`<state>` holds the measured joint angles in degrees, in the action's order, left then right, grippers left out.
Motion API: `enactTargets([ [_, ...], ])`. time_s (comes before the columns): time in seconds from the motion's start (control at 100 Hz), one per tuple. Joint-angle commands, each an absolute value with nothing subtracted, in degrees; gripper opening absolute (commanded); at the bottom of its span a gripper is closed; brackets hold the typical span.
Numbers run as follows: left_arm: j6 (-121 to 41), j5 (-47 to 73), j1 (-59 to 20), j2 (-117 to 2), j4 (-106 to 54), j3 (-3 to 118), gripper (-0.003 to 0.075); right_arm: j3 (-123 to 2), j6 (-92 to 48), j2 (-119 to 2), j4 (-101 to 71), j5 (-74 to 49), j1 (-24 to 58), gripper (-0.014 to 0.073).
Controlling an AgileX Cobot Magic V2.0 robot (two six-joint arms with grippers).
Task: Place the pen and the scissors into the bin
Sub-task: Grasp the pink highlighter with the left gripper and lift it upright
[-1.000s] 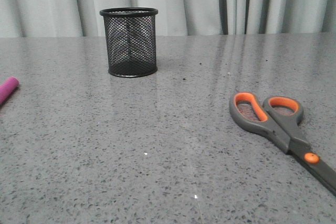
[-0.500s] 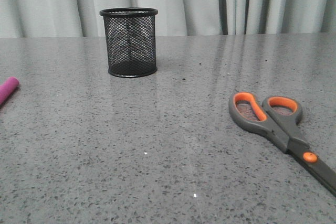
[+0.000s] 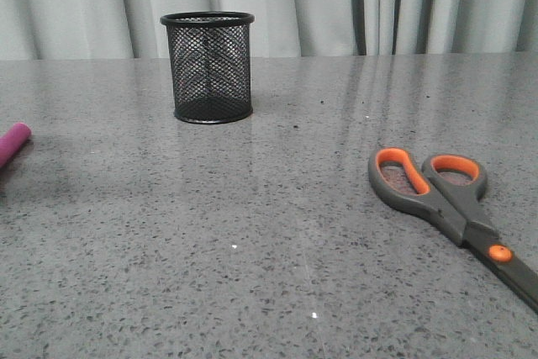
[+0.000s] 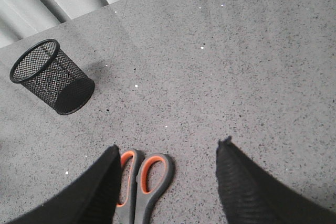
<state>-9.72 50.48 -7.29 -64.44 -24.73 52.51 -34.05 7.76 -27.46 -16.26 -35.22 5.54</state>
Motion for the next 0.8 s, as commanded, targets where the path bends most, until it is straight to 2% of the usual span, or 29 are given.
enactTargets([
  [0.0,-8.21,52.30,-7.33,-68.47,-24.42,57.78,0.0314,-36.04,7.03,-28.18,-16.95,-31.66,5.43,0.0367],
  [0.55,-5.26,51.05,-7.33,-82.54,-19.63,59.86,0.0309,-36.04,7.03,-28.18,-17.05,-30.97,5.43,0.0367],
  [0.79,-5.26,50.46,-8.09,-83.76,-17.47,59.86,0.0137,-36.04,7.03,-28.18,-18.01,-30.97,5.43,0.0367],
])
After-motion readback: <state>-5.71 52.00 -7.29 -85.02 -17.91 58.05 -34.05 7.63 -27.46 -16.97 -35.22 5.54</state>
